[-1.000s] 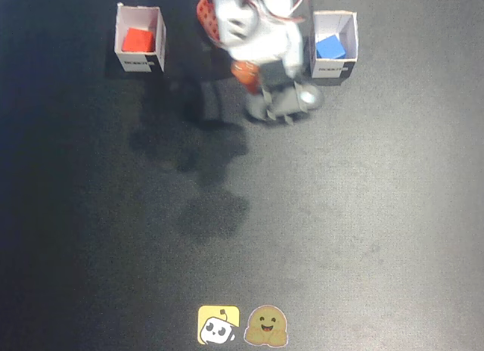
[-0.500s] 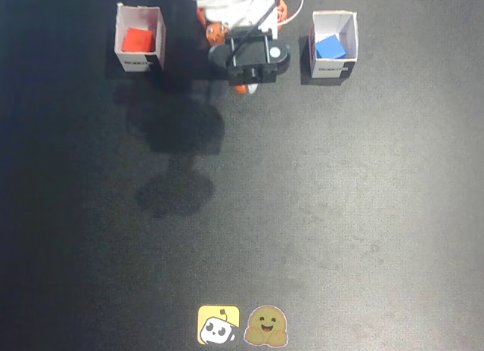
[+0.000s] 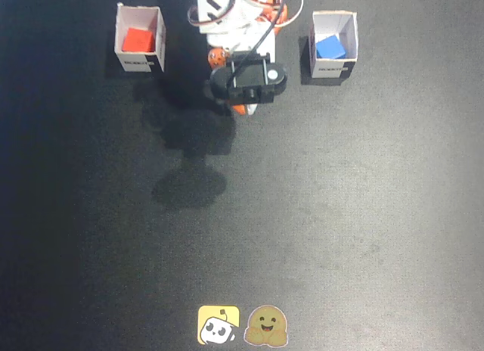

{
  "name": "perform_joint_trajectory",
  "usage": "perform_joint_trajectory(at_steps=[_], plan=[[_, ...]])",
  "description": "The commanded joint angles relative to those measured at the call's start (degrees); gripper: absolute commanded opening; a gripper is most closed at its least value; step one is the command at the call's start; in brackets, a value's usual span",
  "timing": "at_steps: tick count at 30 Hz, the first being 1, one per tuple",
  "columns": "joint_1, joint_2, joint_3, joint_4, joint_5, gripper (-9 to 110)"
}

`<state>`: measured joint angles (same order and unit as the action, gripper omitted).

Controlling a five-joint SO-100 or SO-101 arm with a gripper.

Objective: Put the red cube in the right box and the blue cube in the left box.

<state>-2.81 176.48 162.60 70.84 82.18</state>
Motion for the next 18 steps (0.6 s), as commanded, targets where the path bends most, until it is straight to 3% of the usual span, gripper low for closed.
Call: perform_joint_trajectory(at_steps=[1, 7, 10, 18], plan=[[0.35, 0.7, 1.93, -2.99, -0.79, 0], [0.88, 0.79, 1.93, 1.41, -2.99, 0], [1.93, 0.7, 1.93, 1.23, -8.79, 0], [2.46, 0.7, 2.02, 1.23, -8.7, 0]])
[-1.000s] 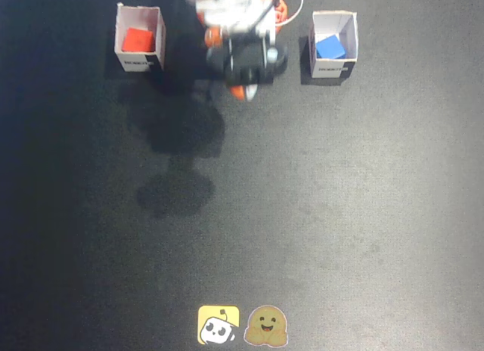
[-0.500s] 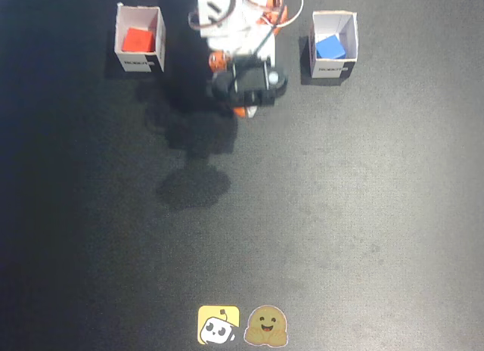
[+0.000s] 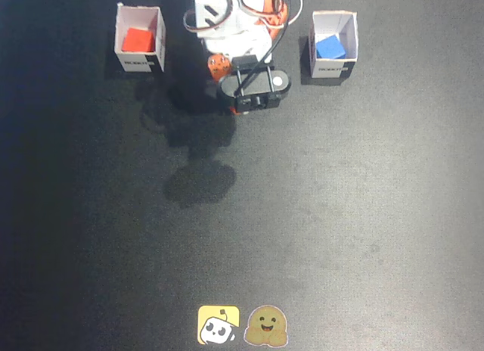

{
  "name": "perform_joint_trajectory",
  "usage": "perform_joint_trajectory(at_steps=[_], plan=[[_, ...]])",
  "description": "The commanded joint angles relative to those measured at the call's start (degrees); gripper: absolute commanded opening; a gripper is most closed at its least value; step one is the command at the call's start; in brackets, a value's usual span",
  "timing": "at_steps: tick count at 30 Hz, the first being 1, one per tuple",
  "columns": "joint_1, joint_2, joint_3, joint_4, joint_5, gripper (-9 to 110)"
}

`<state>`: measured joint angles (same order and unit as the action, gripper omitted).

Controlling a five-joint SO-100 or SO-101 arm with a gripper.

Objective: Put the red cube in the right box and the blue cube in the left box.

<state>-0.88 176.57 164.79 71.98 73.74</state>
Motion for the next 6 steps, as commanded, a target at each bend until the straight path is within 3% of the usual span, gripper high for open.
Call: perform_joint_trajectory(at_steps=[1, 6], plan=[[0.53, 0.62, -0.18, 0.09, -0.18, 0], [0.53, 0.62, -0.18, 0.09, 0.88, 0]])
